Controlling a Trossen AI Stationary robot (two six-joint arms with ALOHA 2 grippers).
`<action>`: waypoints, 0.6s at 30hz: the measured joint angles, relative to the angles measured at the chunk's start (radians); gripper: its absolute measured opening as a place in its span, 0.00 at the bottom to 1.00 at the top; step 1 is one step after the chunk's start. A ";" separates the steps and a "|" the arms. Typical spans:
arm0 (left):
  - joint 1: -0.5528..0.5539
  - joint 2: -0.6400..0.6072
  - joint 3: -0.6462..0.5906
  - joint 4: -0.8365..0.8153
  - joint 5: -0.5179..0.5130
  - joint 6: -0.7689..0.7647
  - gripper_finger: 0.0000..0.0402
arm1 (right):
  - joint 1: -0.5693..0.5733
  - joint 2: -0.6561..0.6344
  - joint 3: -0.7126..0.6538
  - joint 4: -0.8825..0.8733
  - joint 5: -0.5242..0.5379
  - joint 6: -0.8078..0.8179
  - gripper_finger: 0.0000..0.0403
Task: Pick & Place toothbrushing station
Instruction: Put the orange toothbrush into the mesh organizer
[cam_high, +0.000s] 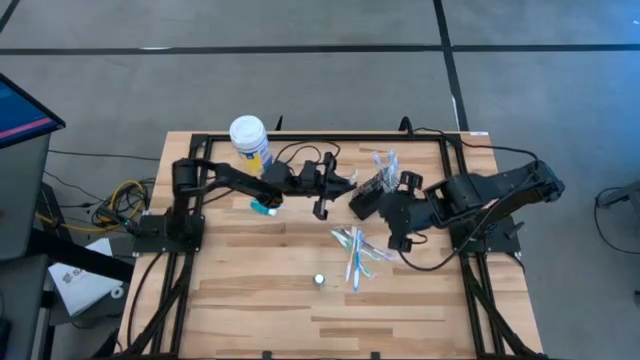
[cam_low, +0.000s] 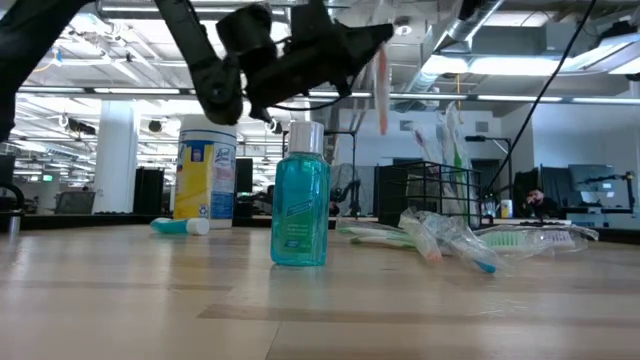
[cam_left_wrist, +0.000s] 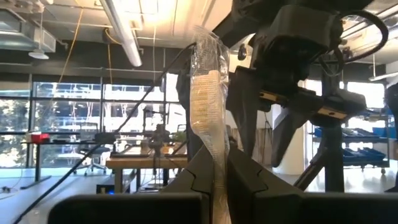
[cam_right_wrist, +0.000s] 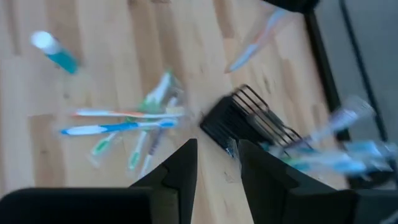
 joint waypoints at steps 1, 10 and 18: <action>0.000 0.014 0.017 0.000 0.001 -0.004 0.02 | 0.011 0.000 0.000 -0.021 0.018 0.022 0.27; 0.015 0.066 0.063 -0.001 0.006 -0.007 0.02 | 0.119 -0.092 -0.209 -0.028 0.151 0.201 0.27; 0.037 0.076 0.074 0.008 0.006 -0.010 0.02 | 0.184 -0.303 -0.483 0.141 0.204 0.343 0.27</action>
